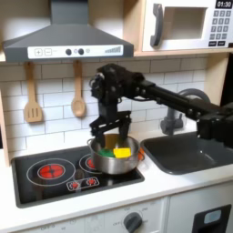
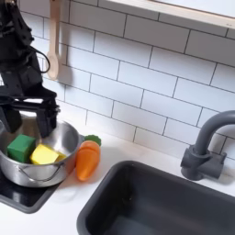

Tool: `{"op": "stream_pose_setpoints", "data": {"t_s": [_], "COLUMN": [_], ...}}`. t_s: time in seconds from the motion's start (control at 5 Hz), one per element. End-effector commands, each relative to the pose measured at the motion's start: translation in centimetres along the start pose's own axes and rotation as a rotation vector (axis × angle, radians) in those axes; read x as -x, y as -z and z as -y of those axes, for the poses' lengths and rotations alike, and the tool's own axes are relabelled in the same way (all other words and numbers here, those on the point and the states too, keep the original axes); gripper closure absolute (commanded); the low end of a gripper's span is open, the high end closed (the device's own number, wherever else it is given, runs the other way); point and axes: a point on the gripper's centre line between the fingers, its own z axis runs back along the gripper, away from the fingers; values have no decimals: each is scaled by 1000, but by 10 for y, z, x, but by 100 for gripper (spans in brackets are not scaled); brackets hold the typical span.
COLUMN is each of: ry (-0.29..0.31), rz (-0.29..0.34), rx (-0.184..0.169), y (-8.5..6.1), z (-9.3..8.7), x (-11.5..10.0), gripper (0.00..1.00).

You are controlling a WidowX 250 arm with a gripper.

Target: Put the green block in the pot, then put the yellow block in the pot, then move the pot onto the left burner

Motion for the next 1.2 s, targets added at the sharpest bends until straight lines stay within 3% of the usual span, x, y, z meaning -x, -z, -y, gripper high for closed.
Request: {"op": "stream_pose_setpoints", "data": {"t_s": [0.0,0.6,1.0], "ry": [-92,-67,-53], "rz": [-46,-61,-36], "rx": [-36,-79,-96], "y": [14,35,30], "z": [-36,-35,-29], "x": [-3,12,13], "gripper": [0,0,0]}}
